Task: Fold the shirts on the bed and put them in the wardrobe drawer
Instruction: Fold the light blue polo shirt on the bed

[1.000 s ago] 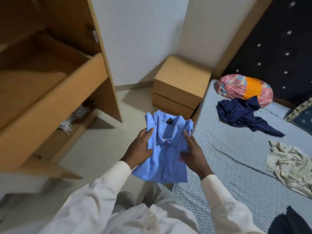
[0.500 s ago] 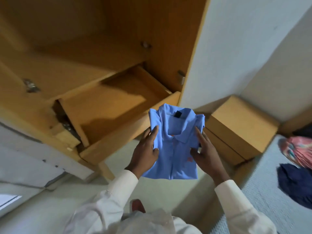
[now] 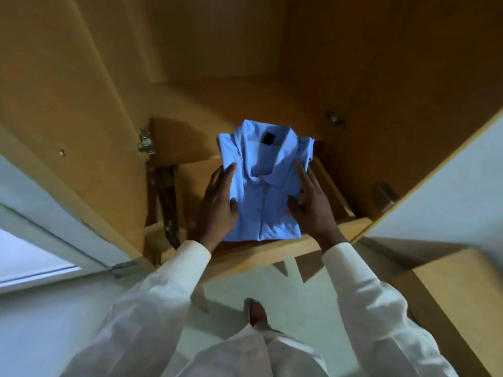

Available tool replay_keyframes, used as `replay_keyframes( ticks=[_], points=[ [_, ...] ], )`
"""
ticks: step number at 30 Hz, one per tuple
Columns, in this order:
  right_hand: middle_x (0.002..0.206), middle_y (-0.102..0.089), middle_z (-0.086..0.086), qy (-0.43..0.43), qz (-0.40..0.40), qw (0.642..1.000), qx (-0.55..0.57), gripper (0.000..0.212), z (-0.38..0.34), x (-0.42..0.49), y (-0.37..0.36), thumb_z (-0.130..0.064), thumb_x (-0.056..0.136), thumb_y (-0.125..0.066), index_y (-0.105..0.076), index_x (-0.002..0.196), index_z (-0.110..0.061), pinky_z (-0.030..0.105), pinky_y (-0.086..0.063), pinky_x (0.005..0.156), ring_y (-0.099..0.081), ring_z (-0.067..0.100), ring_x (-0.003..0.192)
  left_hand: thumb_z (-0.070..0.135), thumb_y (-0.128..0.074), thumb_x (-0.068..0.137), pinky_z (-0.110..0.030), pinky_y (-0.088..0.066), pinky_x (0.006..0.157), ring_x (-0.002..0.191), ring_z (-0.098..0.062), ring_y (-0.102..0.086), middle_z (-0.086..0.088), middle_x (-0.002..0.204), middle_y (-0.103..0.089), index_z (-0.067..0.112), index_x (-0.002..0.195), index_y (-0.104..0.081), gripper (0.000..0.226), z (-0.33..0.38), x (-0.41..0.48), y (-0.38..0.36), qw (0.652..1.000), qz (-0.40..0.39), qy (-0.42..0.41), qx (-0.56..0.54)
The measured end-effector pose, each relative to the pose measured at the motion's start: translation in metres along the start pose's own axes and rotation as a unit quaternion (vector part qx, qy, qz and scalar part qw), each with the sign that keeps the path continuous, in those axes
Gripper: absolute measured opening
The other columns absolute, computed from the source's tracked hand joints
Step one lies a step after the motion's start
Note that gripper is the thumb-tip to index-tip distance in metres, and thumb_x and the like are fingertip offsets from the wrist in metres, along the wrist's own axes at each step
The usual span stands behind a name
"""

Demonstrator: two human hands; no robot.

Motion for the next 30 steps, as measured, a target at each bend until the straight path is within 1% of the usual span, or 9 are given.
replay_keyframes(
  ticks=[5, 8, 10, 13, 16, 18, 21, 24, 30],
  points=[
    [0.155, -0.035, 0.013, 0.008, -0.078, 0.996, 0.043, 0.082, 0.029, 0.053, -0.056, 0.005, 0.079, -0.058, -0.029, 0.153, -0.015, 0.036, -0.050, 0.084, -0.052, 0.029, 0.120, -0.012, -0.051, 0.082, -0.027, -0.036, 0.101, 0.141, -0.021, -0.029, -0.007, 0.156, -0.030, 0.020, 0.151, -0.031, 0.079, -0.051, 0.014, -0.020, 0.994, 0.033, 0.097, 0.037],
    [0.154, -0.037, 0.014, -0.007, -0.151, 0.987, 0.046, 0.081, 0.048, 0.066, -0.093, 0.004, 0.080, -0.060, -0.029, 0.152, -0.016, 0.029, -0.047, 0.078, -0.059, 0.037, 0.110, -0.018, -0.049, 0.078, -0.025, -0.029, 0.108, 0.141, -0.025, -0.029, -0.014, 0.153, -0.034, 0.010, 0.148, -0.038, 0.076, -0.076, 0.005, -0.030, 0.989, 0.031, 0.137, 0.049],
    [0.157, -0.033, 0.011, -0.028, -0.195, 0.978, 0.063, 0.080, 0.059, 0.073, -0.114, 0.004, 0.083, -0.057, -0.026, 0.153, -0.019, 0.029, -0.047, 0.083, -0.056, 0.035, 0.118, -0.014, -0.051, 0.080, -0.030, -0.029, 0.112, 0.142, -0.027, -0.030, -0.014, 0.153, -0.032, 0.011, 0.148, -0.038, 0.073, -0.095, 0.000, -0.037, 0.982, 0.001, 0.177, 0.068],
    [0.158, -0.028, 0.011, -0.050, -0.261, 0.962, 0.064, 0.080, 0.071, 0.087, -0.139, 0.005, 0.085, -0.054, -0.023, 0.155, -0.018, 0.032, -0.044, 0.101, -0.042, 0.033, 0.134, -0.001, -0.056, 0.090, -0.040, -0.039, 0.104, 0.138, -0.032, -0.037, -0.011, 0.155, -0.032, 0.016, 0.147, -0.039, 0.062, -0.112, 0.002, -0.042, 0.961, -0.029, 0.273, 0.038],
    [0.158, -0.020, 0.018, -0.072, -0.316, 0.946, 0.020, 0.082, 0.080, 0.096, -0.159, 0.000, 0.087, -0.061, -0.018, 0.155, -0.012, 0.041, -0.040, 0.109, -0.034, 0.039, 0.138, 0.001, -0.054, 0.091, -0.044, -0.037, 0.109, 0.135, -0.037, -0.039, -0.018, 0.153, -0.031, 0.009, 0.146, -0.038, 0.058, -0.118, 0.003, -0.050, 0.934, -0.088, 0.315, 0.143],
    [0.162, -0.006, 0.011, -0.120, -0.365, 0.921, -0.071, 0.084, 0.086, 0.094, -0.165, -0.012, 0.090, -0.065, -0.015, 0.157, -0.022, 0.044, -0.039, 0.109, -0.027, 0.039, 0.141, 0.007, -0.051, 0.095, -0.046, -0.036, 0.109, 0.133, -0.040, -0.040, -0.022, 0.149, -0.034, 0.005, 0.143, -0.042, 0.049, -0.115, 0.002, -0.055, 0.922, -0.105, 0.317, 0.193],
    [0.161, -0.012, 0.006, -0.029, -0.432, 0.881, -0.190, 0.083, 0.088, 0.077, -0.172, -0.038, 0.088, -0.068, -0.020, 0.155, -0.029, 0.045, -0.039, 0.107, -0.028, 0.036, 0.137, 0.015, -0.049, 0.096, -0.046, -0.042, 0.102, 0.125, -0.036, -0.046, -0.016, 0.144, -0.037, 0.015, 0.142, -0.040, 0.048, -0.112, -0.002, -0.070, 0.889, -0.221, 0.292, 0.275],
    [0.159, -0.015, 0.005, 0.008, -0.484, 0.841, -0.242, 0.094, 0.092, 0.059, -0.183, -0.049, 0.080, -0.073, -0.018, 0.154, -0.028, 0.046, -0.043, 0.102, -0.030, 0.036, 0.134, 0.026, -0.045, 0.099, -0.049, -0.036, 0.108, 0.132, -0.037, -0.038, -0.013, 0.152, -0.024, 0.023, 0.151, -0.025, 0.056, -0.123, -0.015, -0.083, 0.838, -0.341, 0.318, 0.284],
    [0.157, -0.013, 0.008, 0.013, -0.478, 0.841, -0.254, 0.098, 0.089, 0.044, -0.188, -0.047, 0.081, -0.073, -0.012, 0.155, -0.024, 0.044, -0.045, 0.098, -0.032, 0.037, 0.130, 0.041, -0.052, 0.094, -0.047, -0.031, 0.112, 0.136, -0.040, -0.032, -0.016, 0.153, -0.023, 0.028, 0.152, -0.020, 0.068, -0.145, -0.032, -0.083, 0.803, -0.379, 0.350, 0.297]
  ],
)
Point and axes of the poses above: each hand's wrist, its own x-axis towards the middle knuckle, its own y-axis out of the back of the hand, z = x × y, the point moved 2 cm from there along x, towards the middle knuckle
